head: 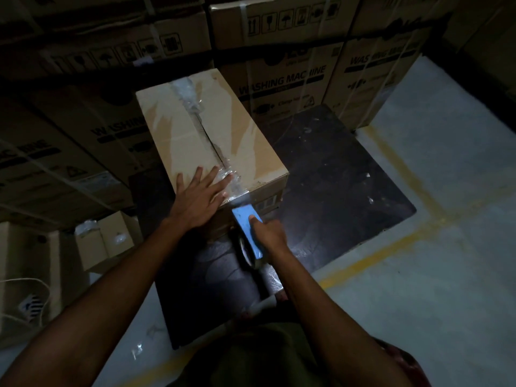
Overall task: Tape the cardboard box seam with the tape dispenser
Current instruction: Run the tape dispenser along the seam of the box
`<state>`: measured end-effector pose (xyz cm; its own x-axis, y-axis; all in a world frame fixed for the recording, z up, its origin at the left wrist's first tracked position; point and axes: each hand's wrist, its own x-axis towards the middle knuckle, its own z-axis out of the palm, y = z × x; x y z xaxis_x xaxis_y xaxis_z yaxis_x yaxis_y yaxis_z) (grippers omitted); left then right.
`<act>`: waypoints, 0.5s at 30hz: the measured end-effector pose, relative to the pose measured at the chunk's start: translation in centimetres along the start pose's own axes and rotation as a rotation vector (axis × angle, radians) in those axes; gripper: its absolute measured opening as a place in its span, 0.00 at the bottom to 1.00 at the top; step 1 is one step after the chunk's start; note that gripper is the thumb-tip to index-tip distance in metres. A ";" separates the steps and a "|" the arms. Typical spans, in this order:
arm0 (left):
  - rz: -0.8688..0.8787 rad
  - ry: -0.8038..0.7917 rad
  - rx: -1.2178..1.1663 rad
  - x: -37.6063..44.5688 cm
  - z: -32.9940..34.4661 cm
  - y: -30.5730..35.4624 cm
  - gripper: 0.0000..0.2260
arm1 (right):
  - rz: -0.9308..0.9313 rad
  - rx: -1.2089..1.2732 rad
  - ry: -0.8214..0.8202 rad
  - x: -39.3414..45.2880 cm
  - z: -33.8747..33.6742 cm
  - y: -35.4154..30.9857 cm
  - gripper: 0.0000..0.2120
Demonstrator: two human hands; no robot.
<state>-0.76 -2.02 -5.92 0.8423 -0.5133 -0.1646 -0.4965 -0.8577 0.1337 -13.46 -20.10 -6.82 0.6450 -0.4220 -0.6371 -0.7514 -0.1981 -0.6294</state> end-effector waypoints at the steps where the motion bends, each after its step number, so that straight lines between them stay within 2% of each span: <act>1: 0.002 -0.005 -0.001 0.0 -0.1 -0.1 0.25 | 0.033 -0.001 -0.002 -0.2 0.2 1.0 0.32; 4: 0.004 0.010 0.003 0.0 0.1 -0.2 0.26 | 0.051 -0.002 0.027 0.4 0.5 4.7 0.39; 9: -0.002 -0.002 0.013 0.0 0.2 0.1 0.34 | -0.064 0.076 0.071 1.1 -0.1 4.0 0.36; 15: -0.030 0.024 0.035 -0.1 0.5 0.5 0.36 | -0.159 0.171 -0.011 -0.5 -1.3 3.1 0.12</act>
<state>-1.21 -2.45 -6.28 0.8614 -0.4868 -0.1449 -0.4777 -0.8734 0.0947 -16.30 -21.65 -7.88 0.7557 -0.3877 -0.5279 -0.6061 -0.1086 -0.7879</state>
